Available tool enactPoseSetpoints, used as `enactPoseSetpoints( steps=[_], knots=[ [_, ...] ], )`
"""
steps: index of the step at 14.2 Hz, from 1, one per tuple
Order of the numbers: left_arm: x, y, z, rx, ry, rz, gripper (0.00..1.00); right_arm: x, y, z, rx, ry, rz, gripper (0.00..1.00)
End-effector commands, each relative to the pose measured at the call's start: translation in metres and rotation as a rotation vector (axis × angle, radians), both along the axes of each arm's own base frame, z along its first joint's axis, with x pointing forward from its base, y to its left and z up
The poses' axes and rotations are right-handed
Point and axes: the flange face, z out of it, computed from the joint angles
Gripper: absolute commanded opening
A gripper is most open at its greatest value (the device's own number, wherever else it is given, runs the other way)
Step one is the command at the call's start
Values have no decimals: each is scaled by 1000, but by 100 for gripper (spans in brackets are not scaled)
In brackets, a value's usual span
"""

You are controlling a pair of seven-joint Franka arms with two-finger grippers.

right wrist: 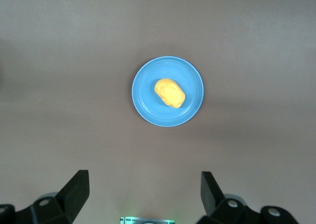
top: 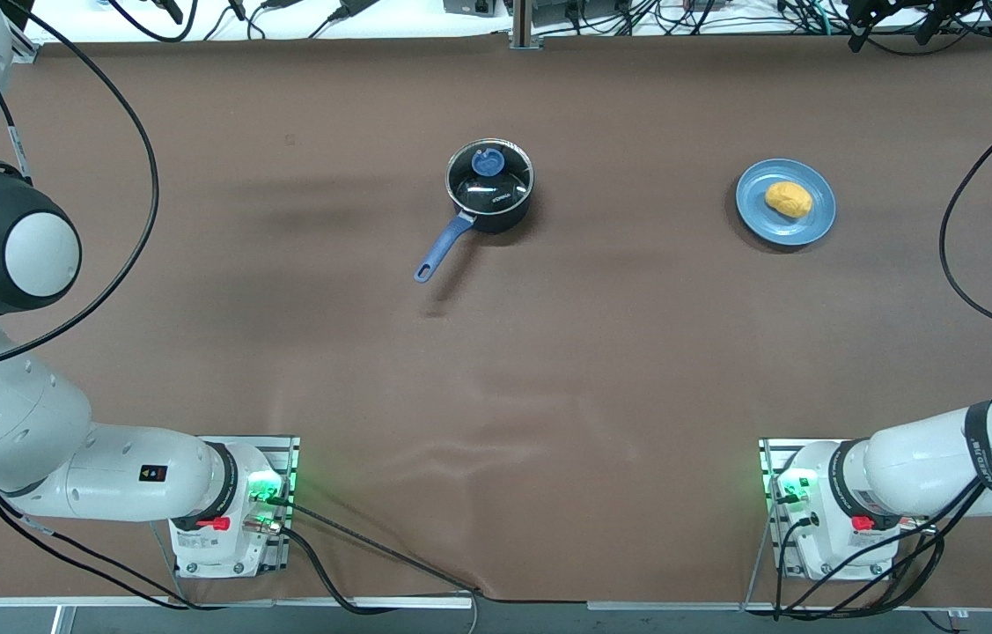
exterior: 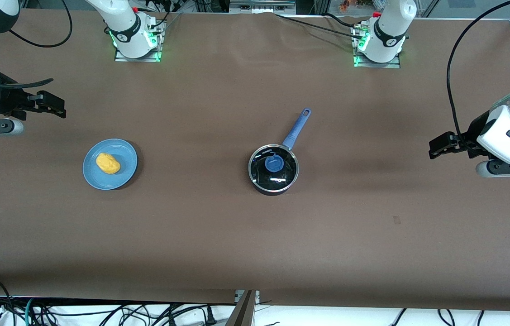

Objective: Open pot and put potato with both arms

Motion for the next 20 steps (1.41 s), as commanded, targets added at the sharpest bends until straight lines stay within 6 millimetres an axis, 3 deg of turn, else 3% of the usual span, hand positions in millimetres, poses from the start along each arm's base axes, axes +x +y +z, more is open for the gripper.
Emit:
enactPoseSetpoints(
  steps=[1,15,17,20],
  knots=[
    [-2,4,4,-11,-17,-15,100,3,0,4,14,-7,-8,100],
    [-4,0,5,-11,-16,-15,100,3,-2,4,15,-7,-14,100],
    [-5,-9,5,-12,-16,-9,100,3,0,4,15,-7,-11,100],
    [-6,-43,0,-10,-9,43,100,3,-2,4,15,-7,-14,100]
  ],
)
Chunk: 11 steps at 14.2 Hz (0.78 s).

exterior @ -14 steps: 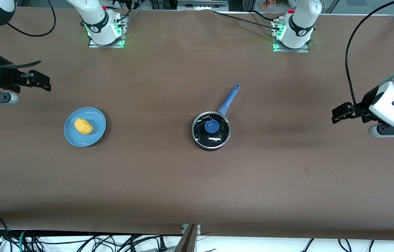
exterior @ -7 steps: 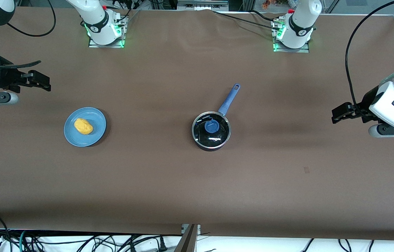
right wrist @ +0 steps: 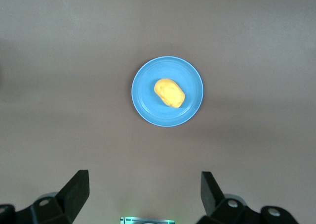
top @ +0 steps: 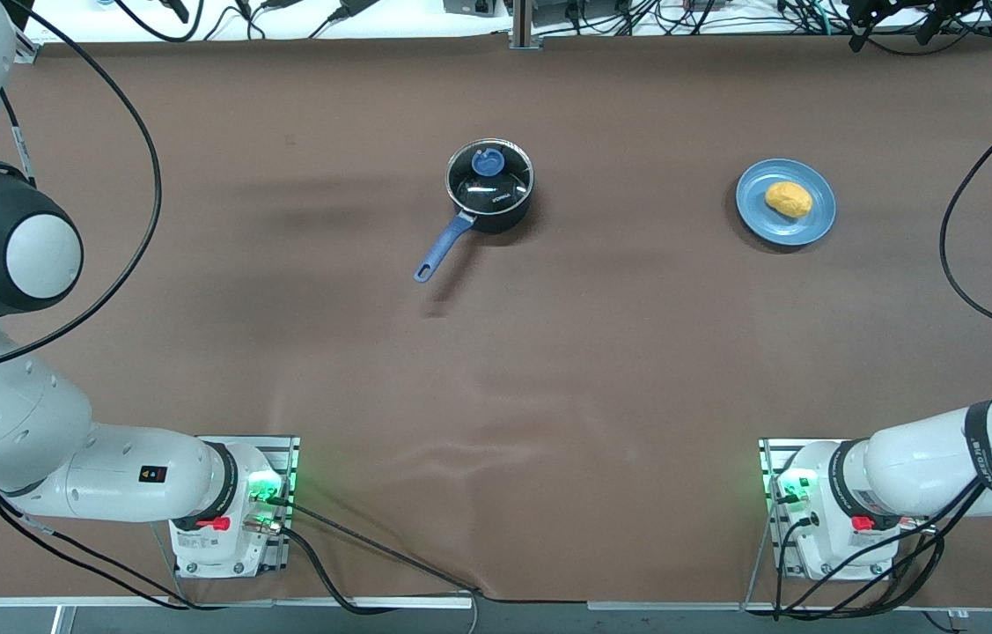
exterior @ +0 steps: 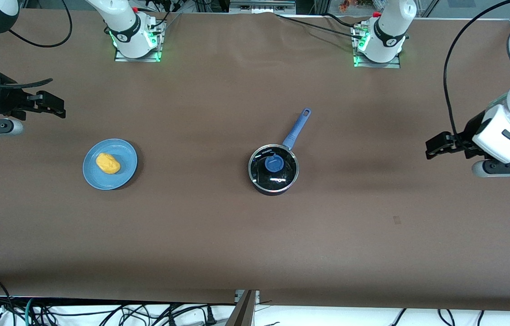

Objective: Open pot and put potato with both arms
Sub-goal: 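Reach the left gripper down to the blue lid knob and grasp it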

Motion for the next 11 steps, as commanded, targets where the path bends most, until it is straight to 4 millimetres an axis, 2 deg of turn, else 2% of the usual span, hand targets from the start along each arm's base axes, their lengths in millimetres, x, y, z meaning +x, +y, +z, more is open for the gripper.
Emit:
enactPoseSetpoints(
  steps=[1,5,7,9,11],
  knots=[
    [-4,-34,-1,-8,-15,45,100,3,0,4,15,-7,-11,100],
    [-2,-66,-12,-15,-27,103,100,3,-1,4,15,-7,-13,100],
    [-5,-100,-25,-7,-17,134,100,3,-3,3,15,-5,-17,100],
    [-3,-120,-34,-2,-33,199,100,5,-3,1,13,-4,-16,100],
    [-4,-143,-47,-3,-32,194,100,5,-4,0,14,1,-19,100]
  ],
)
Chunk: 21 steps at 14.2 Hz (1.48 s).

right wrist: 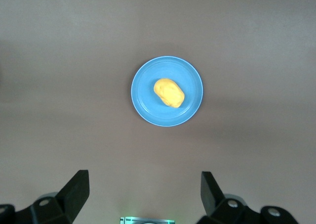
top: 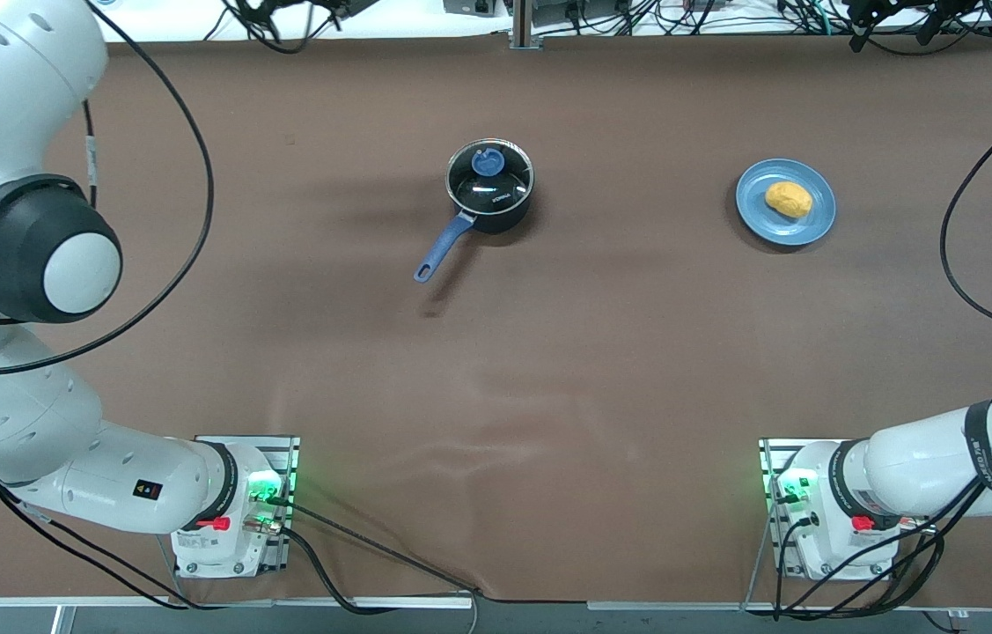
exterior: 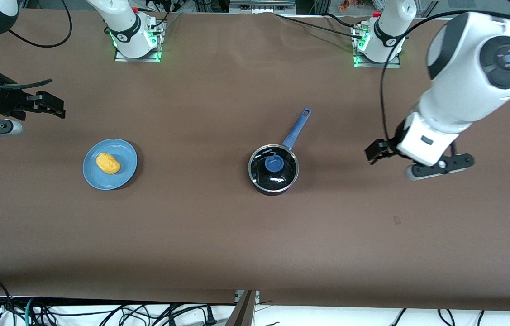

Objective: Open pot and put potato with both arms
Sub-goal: 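Reach the left gripper down to the blue lid knob and grasp it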

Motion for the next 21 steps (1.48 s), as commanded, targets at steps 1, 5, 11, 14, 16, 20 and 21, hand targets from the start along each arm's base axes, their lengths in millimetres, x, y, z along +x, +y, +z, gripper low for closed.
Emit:
enactPoseSetpoints(
  steps=[1,5,11,14,16,20,21],
  knots=[
    [-1,-29,-15,5,-12,27,100,4,0,1,14,-2,-13,100],
    [-7,-96,-50,2,-40,135,100,9,-1,-10,17,12,-16,100],
    [-29,-179,-99,1,-64,129,100,16,-4,-37,0,69,-21,100],
    [-36,-200,-121,2,-58,102,100,19,-9,-54,5,115,16,100],
    [-40,-215,-147,1,-67,77,100,18,-9,-65,23,139,142,100],
    [-49,-221,-179,-16,-127,40,100,10,-14,-90,-47,198,302,100],
    [-50,-221,-184,-22,-134,31,100,11,-15,-95,-54,200,368,100]
  ],
)
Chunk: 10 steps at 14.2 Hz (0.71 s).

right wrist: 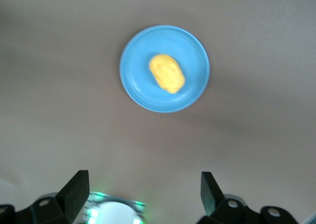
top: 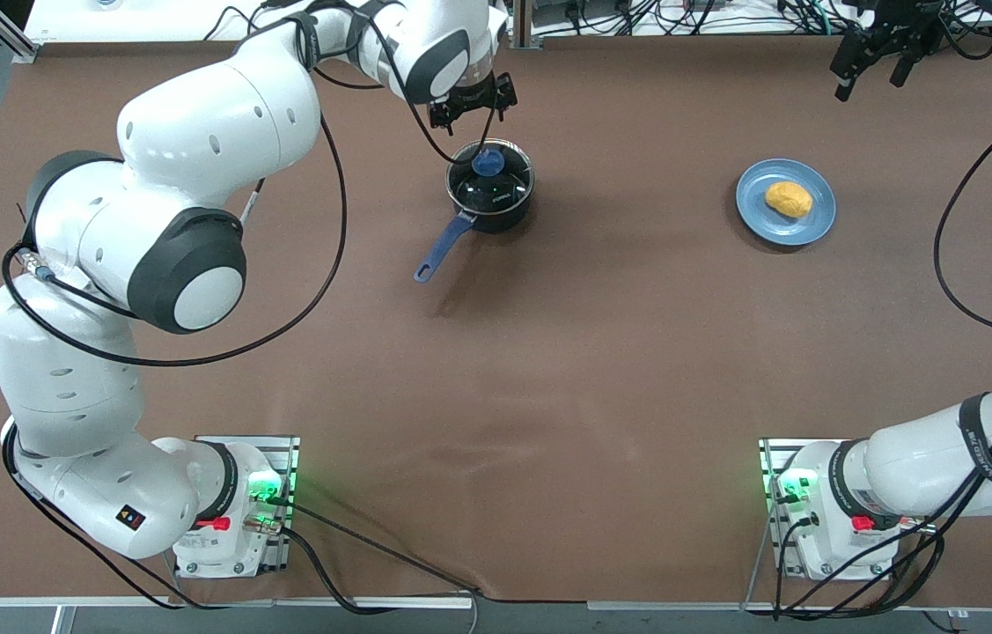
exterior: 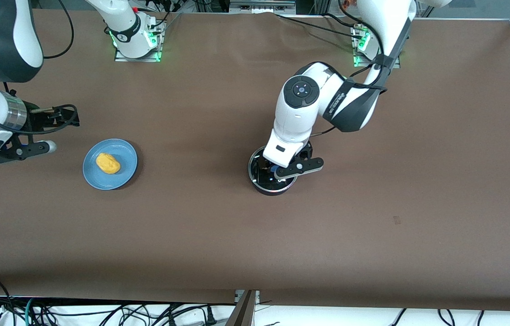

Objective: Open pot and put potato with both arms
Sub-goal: 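Reach the left gripper down to the blue lid knob and grasp it, then lower the right gripper onto the yellow potato and grasp it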

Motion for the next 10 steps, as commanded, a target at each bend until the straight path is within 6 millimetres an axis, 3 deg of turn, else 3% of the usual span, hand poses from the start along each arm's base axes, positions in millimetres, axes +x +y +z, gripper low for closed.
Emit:
enactPoseSetpoints(
  steps=[1,10],
  knots=[
    [-5,3,-10,5,-33,-16,100,-5,-3,-11,-2,8,170,100],
    [-17,-14,-47,34,-34,-78,99,-24,3,-135,111,-15,577,100]
  ],
)
